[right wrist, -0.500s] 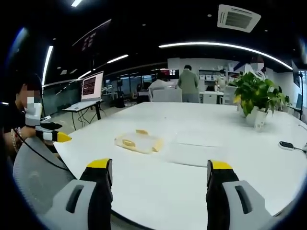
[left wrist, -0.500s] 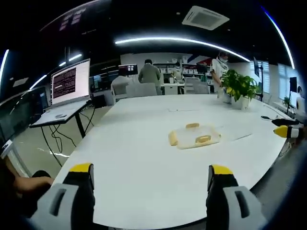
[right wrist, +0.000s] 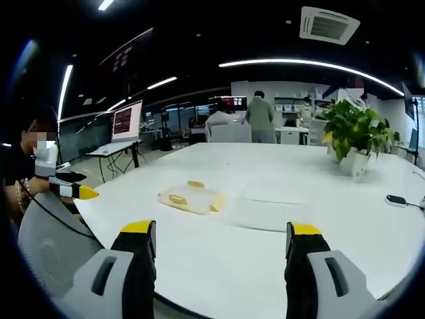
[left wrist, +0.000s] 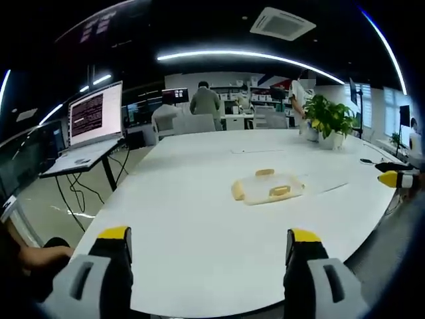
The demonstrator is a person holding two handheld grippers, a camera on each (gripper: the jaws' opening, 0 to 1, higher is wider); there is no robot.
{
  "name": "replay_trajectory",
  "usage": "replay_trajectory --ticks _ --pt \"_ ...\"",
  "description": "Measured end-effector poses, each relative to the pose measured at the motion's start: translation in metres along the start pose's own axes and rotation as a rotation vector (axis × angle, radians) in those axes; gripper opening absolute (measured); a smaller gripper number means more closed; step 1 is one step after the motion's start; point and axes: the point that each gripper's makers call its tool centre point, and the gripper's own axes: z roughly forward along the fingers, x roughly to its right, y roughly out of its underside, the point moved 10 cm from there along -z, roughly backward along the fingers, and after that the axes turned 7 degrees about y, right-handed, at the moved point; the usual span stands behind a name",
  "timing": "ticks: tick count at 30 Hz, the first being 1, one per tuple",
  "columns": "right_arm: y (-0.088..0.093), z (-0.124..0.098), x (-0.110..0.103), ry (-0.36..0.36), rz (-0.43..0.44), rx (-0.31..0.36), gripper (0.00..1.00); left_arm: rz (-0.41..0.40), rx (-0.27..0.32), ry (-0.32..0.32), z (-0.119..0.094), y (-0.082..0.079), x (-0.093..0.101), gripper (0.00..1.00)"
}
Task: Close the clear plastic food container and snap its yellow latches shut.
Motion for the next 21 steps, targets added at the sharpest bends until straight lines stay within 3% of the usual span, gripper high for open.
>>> replay_trajectory --ticks 21 --pt "-0.0002 0.0001 0.0009 -0.001 0.007 0.001 0.78 -0.006 0.010 0.010 0.0000 -0.0004 0.0002 0.89"
